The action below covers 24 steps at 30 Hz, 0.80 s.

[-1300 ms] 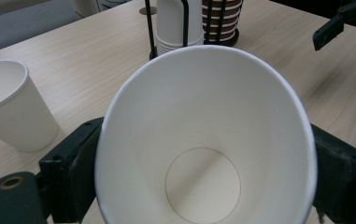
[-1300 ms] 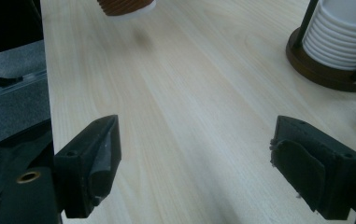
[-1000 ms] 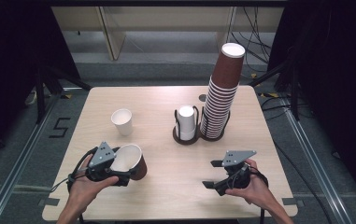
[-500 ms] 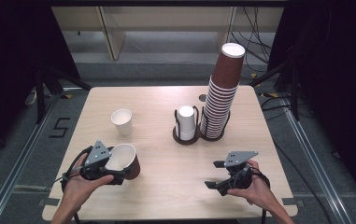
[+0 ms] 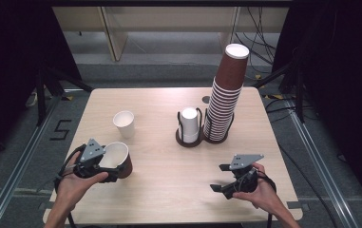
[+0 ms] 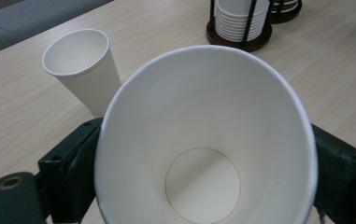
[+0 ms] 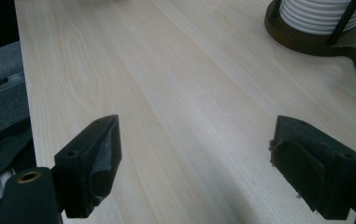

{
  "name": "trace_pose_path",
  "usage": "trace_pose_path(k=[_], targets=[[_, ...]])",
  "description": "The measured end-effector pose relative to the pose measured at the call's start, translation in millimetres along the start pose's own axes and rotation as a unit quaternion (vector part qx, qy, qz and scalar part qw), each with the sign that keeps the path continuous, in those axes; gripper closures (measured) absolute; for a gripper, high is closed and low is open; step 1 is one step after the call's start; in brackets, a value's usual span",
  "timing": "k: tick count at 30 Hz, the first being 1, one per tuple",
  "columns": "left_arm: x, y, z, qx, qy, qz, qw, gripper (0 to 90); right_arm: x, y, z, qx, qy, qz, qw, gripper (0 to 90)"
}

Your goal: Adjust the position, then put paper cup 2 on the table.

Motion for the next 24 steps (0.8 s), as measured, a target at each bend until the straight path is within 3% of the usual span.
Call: trace_pose_path(k=[9,18,20,24], targets=[[0.8,18.2,-6.5,-0.007,0.02,0.02,0.9996,11.0,0.6,-2.2,-1.5,0.002,0.002,0.0,1.0,17.3],[5.0,25.4,-9.9,-0.016,0.039,0.03,0.9986,10.9,-1.1,-3.2,-2.3,0.01,0.004,-0.004,0.9999,17.3],[6.1,26.4,-10.7,-0.017,0.041,0.033,0.9985,10.9,-1.1,-4.2,-1.3,-0.002,0.0,-0.005,1.0,17.3],[7.9,28.6,-11.8,-0.02,0.045,0.037,0.9981,10.8,-1.2,-2.6,-1.8,0.008,0.003,-0.004,0.9999,17.3]])
Point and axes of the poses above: each handheld gripper's, and its own axes: x roughly forward along the jaws, z roughly out of its top, y roughly to its left, the point moved 7 cm from there along x, roughly forward along the jaws, and after that the axes turned 12 degrees about x, right-handed, at the moved point
